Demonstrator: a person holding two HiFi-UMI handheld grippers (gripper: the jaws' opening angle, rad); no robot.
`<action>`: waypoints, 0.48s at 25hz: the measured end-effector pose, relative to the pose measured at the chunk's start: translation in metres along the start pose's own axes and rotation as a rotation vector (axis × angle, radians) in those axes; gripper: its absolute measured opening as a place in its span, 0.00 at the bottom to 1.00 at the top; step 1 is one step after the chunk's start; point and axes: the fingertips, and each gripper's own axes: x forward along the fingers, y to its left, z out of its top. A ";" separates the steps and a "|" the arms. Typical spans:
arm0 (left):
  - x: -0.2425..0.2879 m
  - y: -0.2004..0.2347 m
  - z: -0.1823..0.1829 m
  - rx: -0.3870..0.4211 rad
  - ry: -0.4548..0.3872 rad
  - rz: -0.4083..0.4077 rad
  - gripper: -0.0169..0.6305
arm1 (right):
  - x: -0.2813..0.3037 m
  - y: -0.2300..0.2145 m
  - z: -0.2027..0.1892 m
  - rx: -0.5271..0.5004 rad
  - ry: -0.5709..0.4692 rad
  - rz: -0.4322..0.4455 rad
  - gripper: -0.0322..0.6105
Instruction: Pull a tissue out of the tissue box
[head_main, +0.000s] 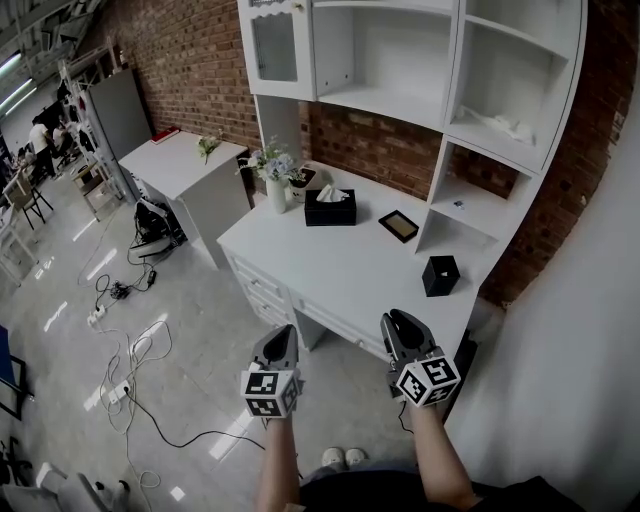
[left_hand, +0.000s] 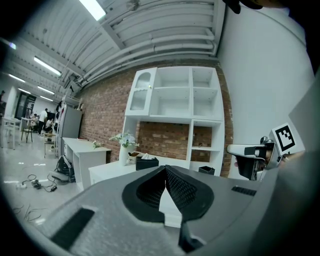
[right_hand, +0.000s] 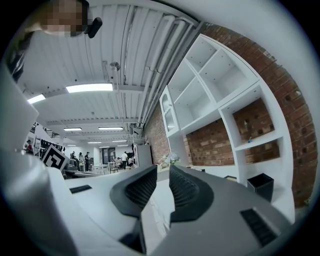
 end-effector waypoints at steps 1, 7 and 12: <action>0.000 0.001 -0.001 -0.003 0.001 0.000 0.04 | 0.001 0.001 0.000 0.003 -0.002 0.007 0.16; 0.004 0.011 -0.007 -0.021 0.014 -0.003 0.04 | 0.006 0.007 -0.002 0.023 -0.004 0.044 0.41; 0.006 0.010 -0.007 -0.018 0.008 -0.031 0.04 | 0.004 0.011 -0.001 0.020 -0.012 0.035 0.46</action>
